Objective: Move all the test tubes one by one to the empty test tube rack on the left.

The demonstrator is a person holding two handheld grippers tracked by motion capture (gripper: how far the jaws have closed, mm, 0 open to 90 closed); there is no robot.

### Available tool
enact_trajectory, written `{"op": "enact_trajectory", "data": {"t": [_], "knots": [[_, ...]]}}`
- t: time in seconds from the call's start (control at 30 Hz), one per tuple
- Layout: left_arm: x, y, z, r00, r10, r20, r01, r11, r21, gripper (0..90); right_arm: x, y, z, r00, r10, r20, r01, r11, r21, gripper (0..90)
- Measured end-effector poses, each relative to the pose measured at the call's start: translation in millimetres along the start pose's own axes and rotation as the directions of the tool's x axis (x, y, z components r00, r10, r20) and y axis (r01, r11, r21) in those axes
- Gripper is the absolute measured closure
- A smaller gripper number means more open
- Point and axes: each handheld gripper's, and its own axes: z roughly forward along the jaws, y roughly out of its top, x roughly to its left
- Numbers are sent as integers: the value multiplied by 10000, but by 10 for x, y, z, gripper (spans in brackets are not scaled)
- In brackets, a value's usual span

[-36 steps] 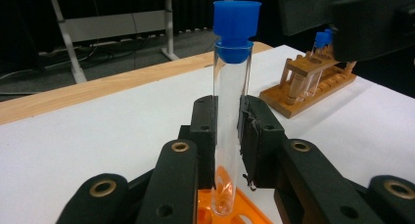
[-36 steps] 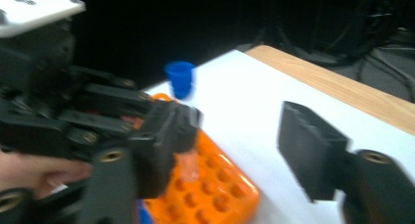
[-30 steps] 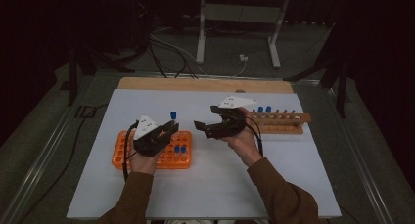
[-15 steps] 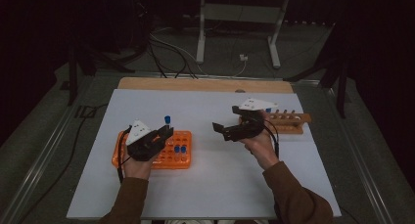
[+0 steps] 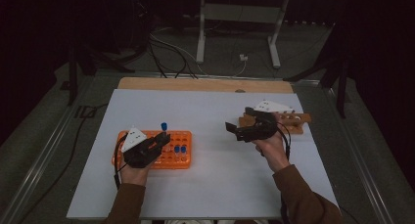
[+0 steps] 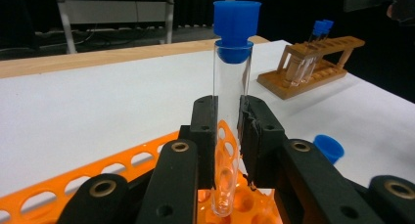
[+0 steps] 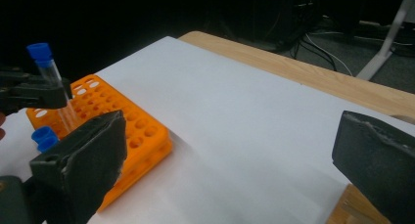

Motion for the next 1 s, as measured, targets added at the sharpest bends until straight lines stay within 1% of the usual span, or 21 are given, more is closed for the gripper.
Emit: {"op": "enact_trajectory", "data": {"t": [0.17,0.2,0.37,0.57,0.73,0.8,0.93,1.0], "knots": [[-13,-36,-33,10000,33,74,-33,10000,20,781,-49,-51,-46,9997,6,234,-7,10000,21,0],[-18,-45,-37,10000,-4,64,4,10000,-2,781,-61,-63,-55,9996,22,273,-23,10000,34,0],[-33,-84,-64,10000,84,40,-84,10000,-1,780,-111,-124,-116,9985,94,530,-98,9999,73,0],[-66,-136,-67,9997,155,201,-158,9998,149,780,-172,-190,-193,9973,183,717,-188,9998,61,0],[-108,-190,-44,9987,445,236,-459,9970,620,780,-229,-256,-224,9964,303,786,-315,9994,138,0],[-118,-211,-40,9989,451,141,-461,9956,810,780,-248,-277,-235,9963,333,797,-345,9993,139,0],[-132,-273,-25,9982,593,16,-590,9892,1340,779,-274,-311,-252,9962,384,782,-398,9991,159,0],[-144,-295,-11,9972,743,-28,-730,9846,1588,779,-283,-328,-258,9961,404,782,-417,9990,150,0]]}}
